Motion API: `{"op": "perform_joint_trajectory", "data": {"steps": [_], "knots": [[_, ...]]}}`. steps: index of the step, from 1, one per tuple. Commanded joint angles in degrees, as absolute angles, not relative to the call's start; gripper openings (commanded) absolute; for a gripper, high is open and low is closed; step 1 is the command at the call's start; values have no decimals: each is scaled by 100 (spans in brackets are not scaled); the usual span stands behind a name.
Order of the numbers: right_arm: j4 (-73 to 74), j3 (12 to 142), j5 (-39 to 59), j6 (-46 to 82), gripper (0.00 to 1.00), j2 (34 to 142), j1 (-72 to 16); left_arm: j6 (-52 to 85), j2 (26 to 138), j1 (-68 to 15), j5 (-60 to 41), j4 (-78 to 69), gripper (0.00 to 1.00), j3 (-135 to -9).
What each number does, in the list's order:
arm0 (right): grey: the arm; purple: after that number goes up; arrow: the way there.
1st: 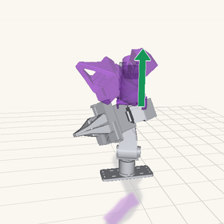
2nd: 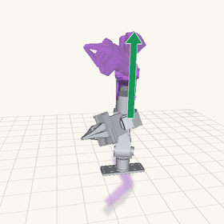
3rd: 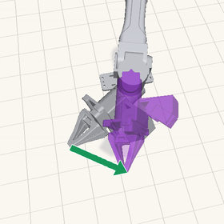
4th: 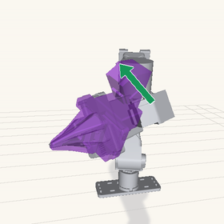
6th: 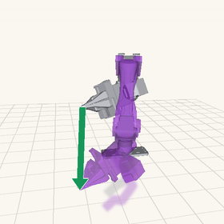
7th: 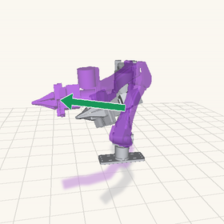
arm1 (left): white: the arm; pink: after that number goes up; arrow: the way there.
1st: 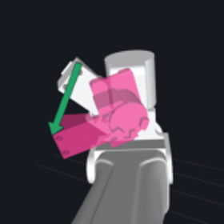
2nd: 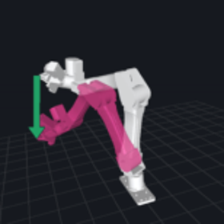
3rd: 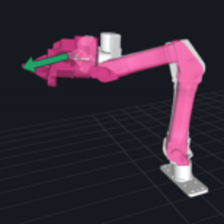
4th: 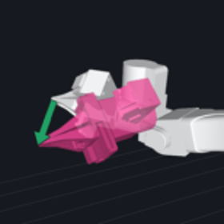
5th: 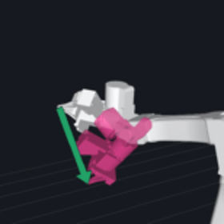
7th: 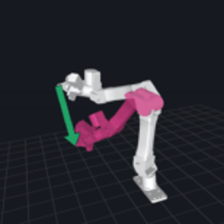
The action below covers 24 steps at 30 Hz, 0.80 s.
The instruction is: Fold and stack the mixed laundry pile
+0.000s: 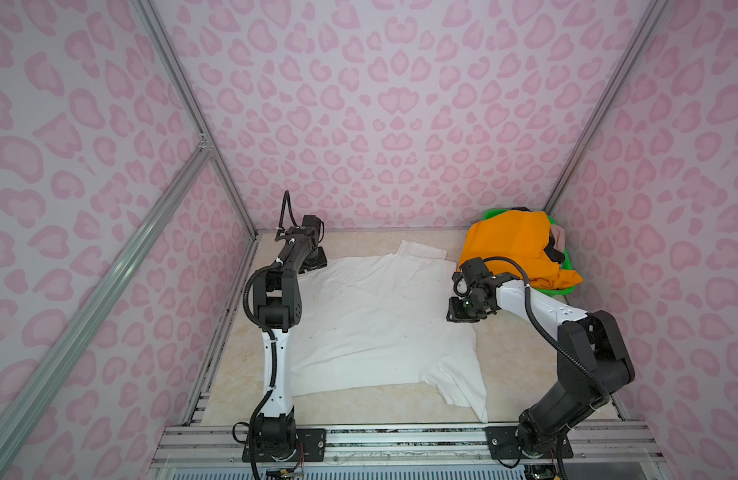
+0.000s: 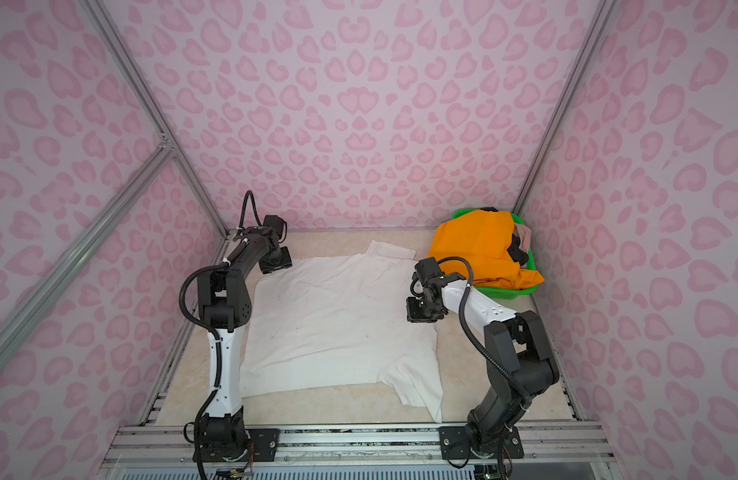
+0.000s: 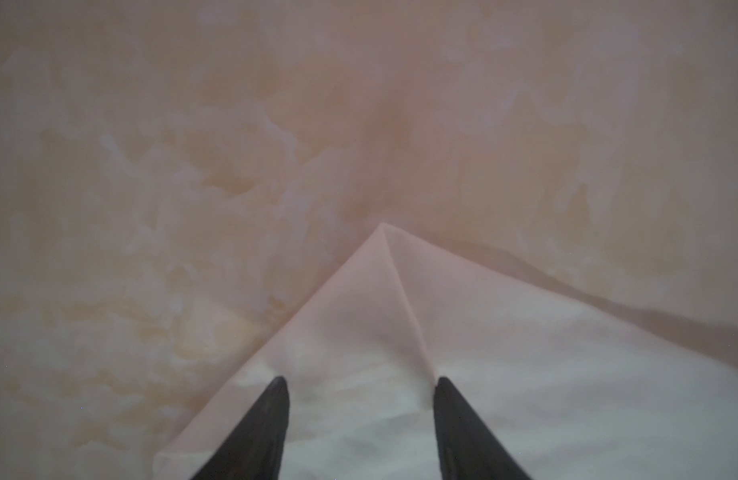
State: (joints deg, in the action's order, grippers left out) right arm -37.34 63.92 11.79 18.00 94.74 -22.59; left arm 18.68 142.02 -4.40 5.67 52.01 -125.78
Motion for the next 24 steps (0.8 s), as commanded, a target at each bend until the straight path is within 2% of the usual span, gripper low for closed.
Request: {"op": "perform_joint_trajectory", "data": {"steps": [1,6,14,24], "knots": [[-3770,6406,1144,1839,36,9463,-2292,1990,14476,-390,375,5633,51,-12986],[-3786,6451,1143,1853,36,9477,-2314,2046,14520,-371,169,5622,31,-13043],[-3761,6425,1143,1851,36,9513,-2335,2092,14361,-291,-78,5683,5,-13034],[-3722,6388,1147,1841,36,9601,-2332,2124,13941,353,-1037,5675,3,-13017]]}}
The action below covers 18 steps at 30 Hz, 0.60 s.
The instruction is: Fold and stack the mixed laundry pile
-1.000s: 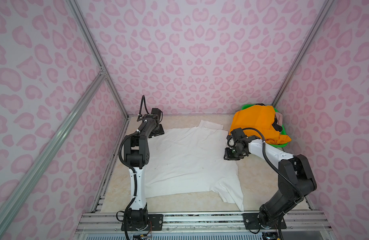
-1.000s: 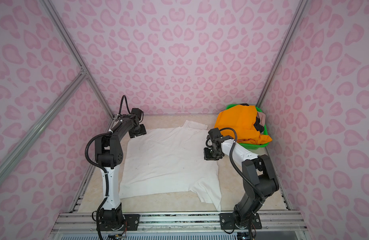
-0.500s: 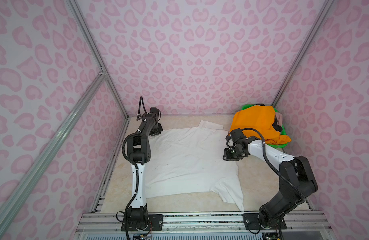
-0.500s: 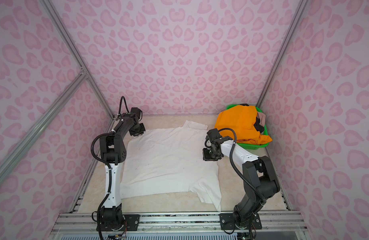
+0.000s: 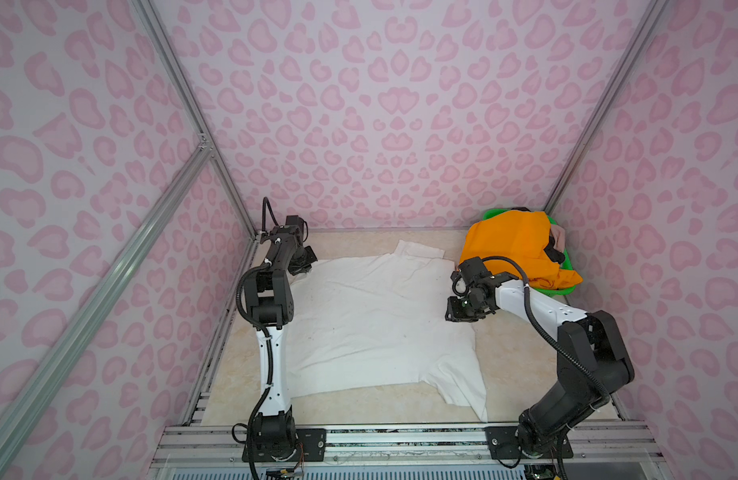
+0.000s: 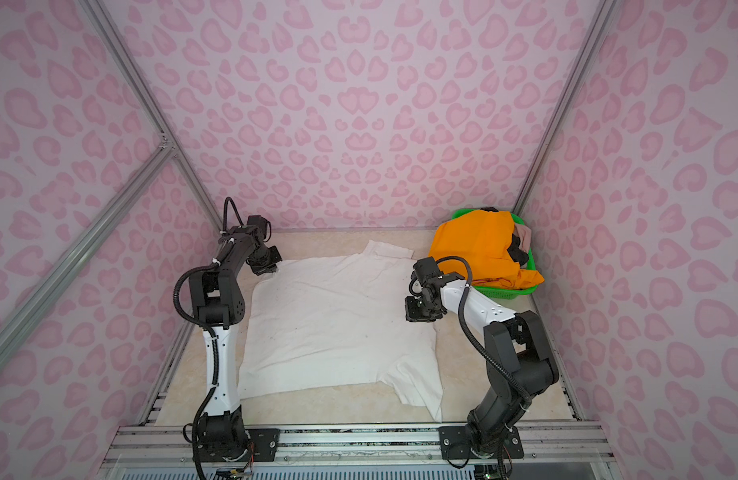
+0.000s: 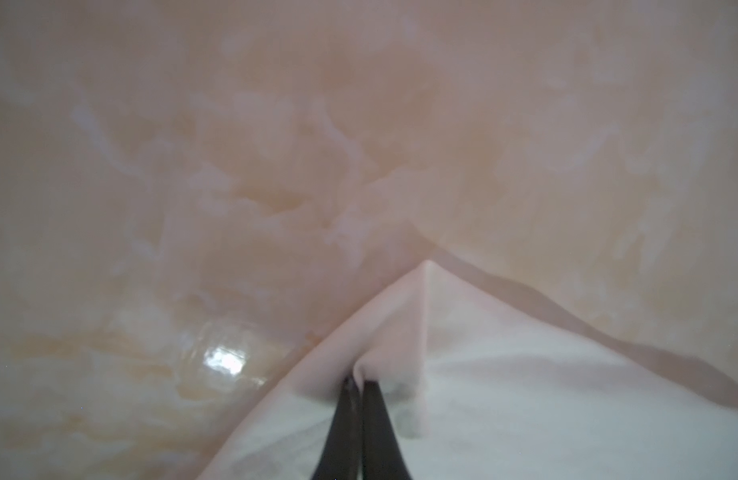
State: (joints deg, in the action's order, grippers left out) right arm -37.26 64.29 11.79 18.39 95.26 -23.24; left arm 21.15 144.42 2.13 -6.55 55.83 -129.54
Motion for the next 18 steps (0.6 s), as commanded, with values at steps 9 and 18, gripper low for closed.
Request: {"op": "perform_joint_trajectory", "data": {"steps": [9,18], "knots": [[-3617,6325,1116,1960,35,9912,-2341,1793,13953,773,-2165,5687,7,-13056],[-3522,6212,1107,2219,33,10283,-2346,2014,13880,930,-1781,5665,7,-13184]]}}
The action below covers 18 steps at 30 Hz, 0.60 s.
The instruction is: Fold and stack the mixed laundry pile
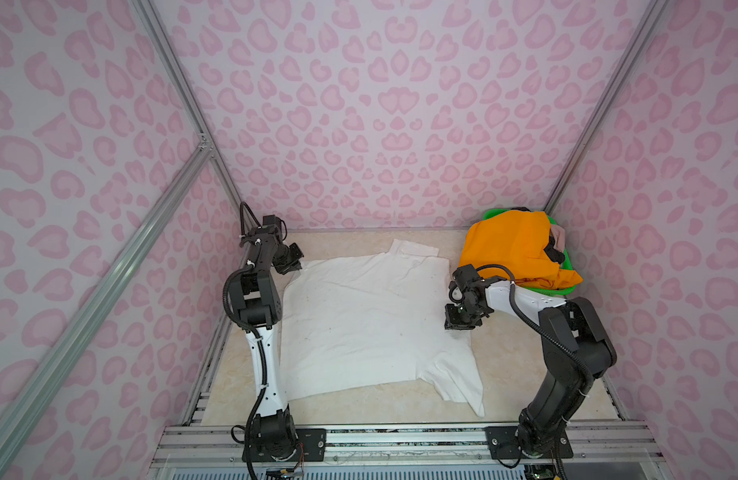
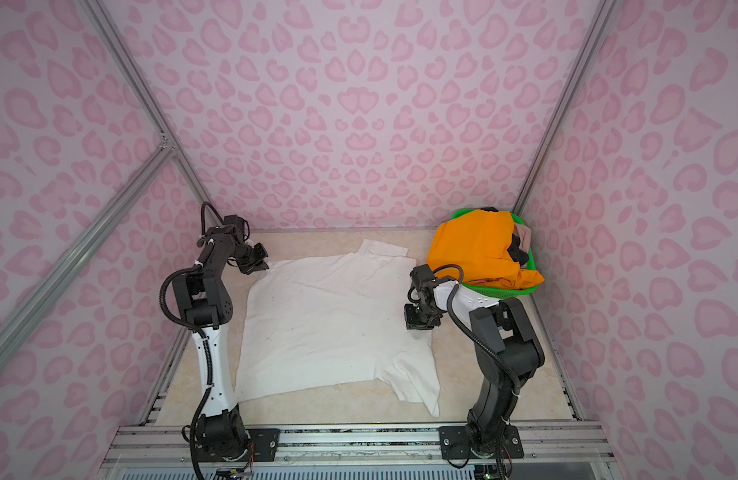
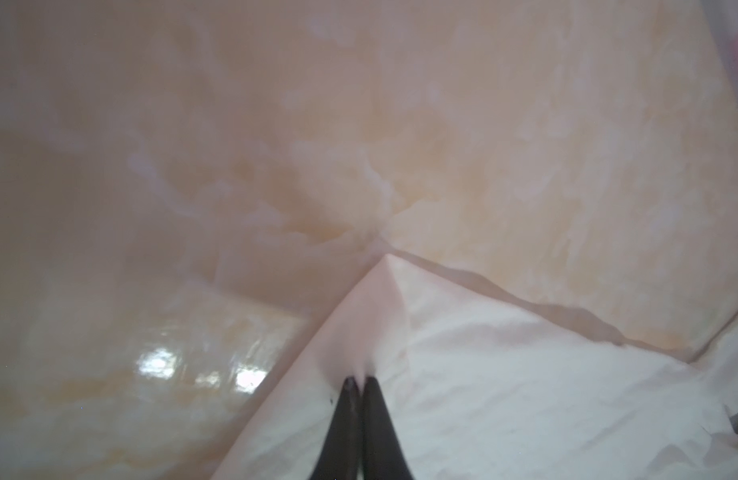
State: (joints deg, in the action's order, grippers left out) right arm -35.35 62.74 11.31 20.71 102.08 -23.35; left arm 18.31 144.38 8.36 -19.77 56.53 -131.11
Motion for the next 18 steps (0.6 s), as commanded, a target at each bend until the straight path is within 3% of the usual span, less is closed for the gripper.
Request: {"op": "perform_joint_trajectory", "data": {"steps": [1,5,9,12,18], "knots": [[-3507,6194,1091,2237,33,10284,-2346,2074,13870,964,-1763,5632,7,-13182],[-3513,6153,1074,2249,33,10284,-2347,2121,13868,1099,-1381,5662,8,-13331],[-3485,6147,1081,2258,33,10257,-2347,2005,13899,1107,-614,5993,40,-13612],[-3459,6170,1099,2263,33,10256,-2346,1951,13708,1107,-242,5940,55,-13456],[-3455,6236,1110,2243,33,10187,-2372,1769,13207,1052,-128,5798,57,-12937]]}}
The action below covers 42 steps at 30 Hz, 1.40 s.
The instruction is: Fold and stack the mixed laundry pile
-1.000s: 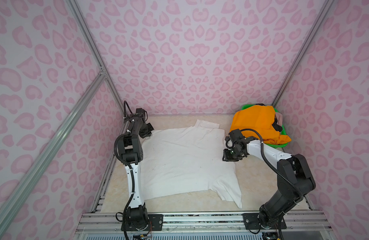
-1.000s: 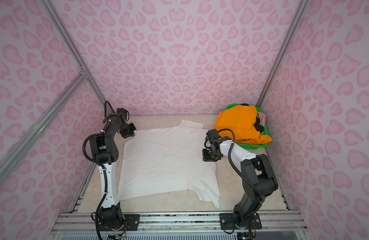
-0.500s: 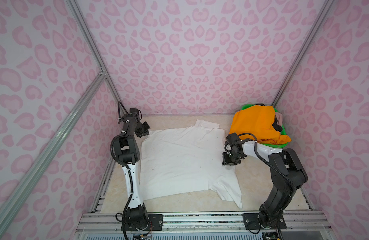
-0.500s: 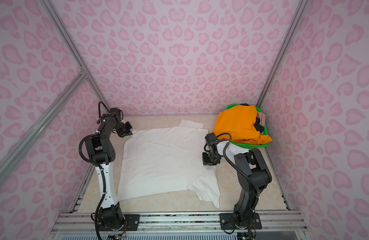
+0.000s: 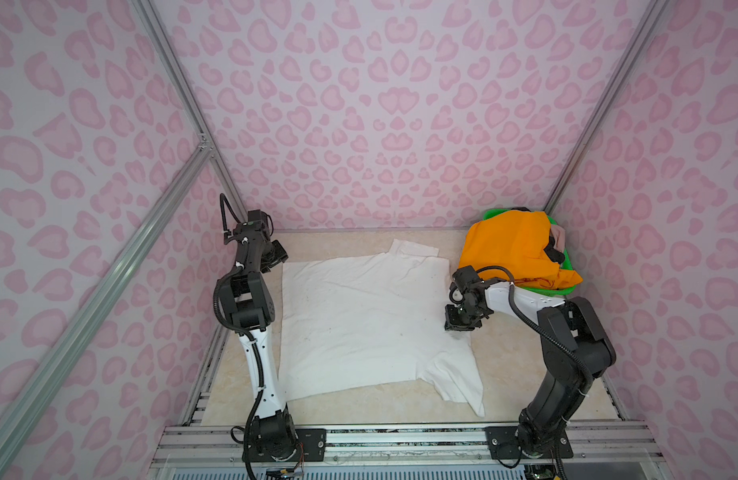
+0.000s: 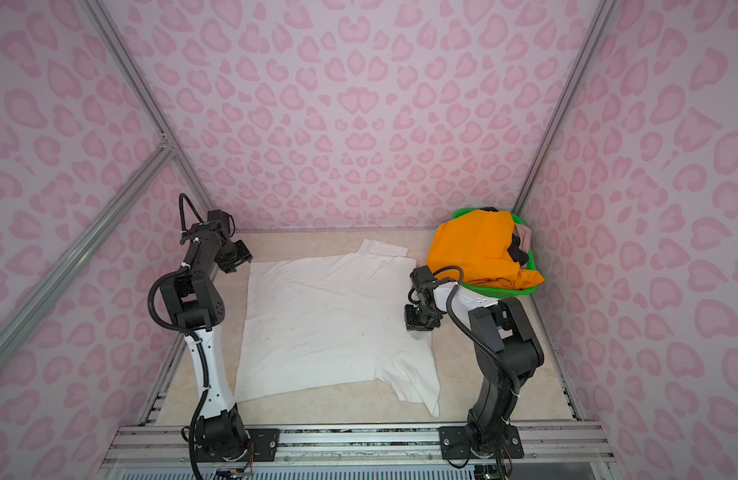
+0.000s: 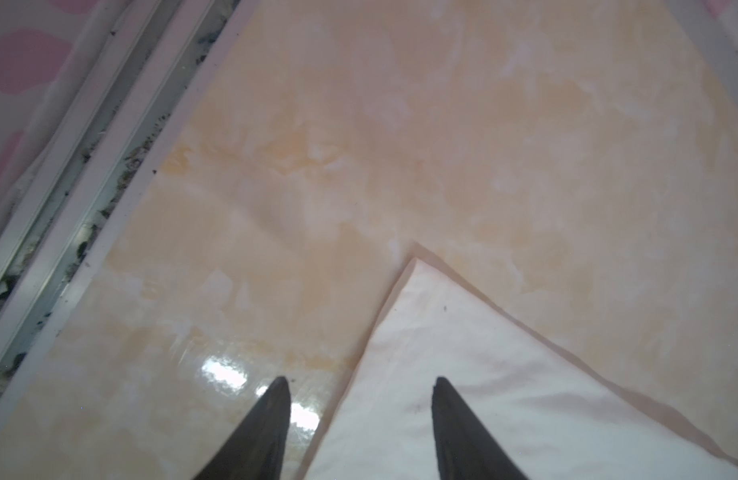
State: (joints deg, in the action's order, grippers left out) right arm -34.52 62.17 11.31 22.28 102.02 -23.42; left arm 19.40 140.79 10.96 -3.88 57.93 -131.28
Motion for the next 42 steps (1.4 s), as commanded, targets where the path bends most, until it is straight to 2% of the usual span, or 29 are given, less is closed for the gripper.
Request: {"op": "perform_joint_trajectory", "data": {"steps": [1,14,21,25,31,37,40,42], "knots": [[-3467,6253,1118,2234,33,10173,-2373,1712,13113,1024,-107,5792,57,-12805],[-3925,6695,603,1882,36,9575,-2347,1503,10823,470,381,4799,57,-9378],[-4400,6448,78,1904,44,9181,-2209,1960,9688,9,66,4775,54,-7701],[-4436,5984,271,1950,47,8860,-2035,2320,9234,-396,-121,4739,51,-6834],[-4303,5347,948,2129,50,8600,-2040,3088,9075,-992,-236,4669,47,-6106],[-3780,4932,1516,2370,50,8772,-2100,3340,9499,-1038,69,4588,45,-5822],[-3695,4981,1554,2371,44,8864,-2135,3316,9807,-1024,162,4574,44,-5929],[-3712,5136,1538,2308,36,8892,-2160,3292,10007,-976,177,4530,43,-6011]]}}
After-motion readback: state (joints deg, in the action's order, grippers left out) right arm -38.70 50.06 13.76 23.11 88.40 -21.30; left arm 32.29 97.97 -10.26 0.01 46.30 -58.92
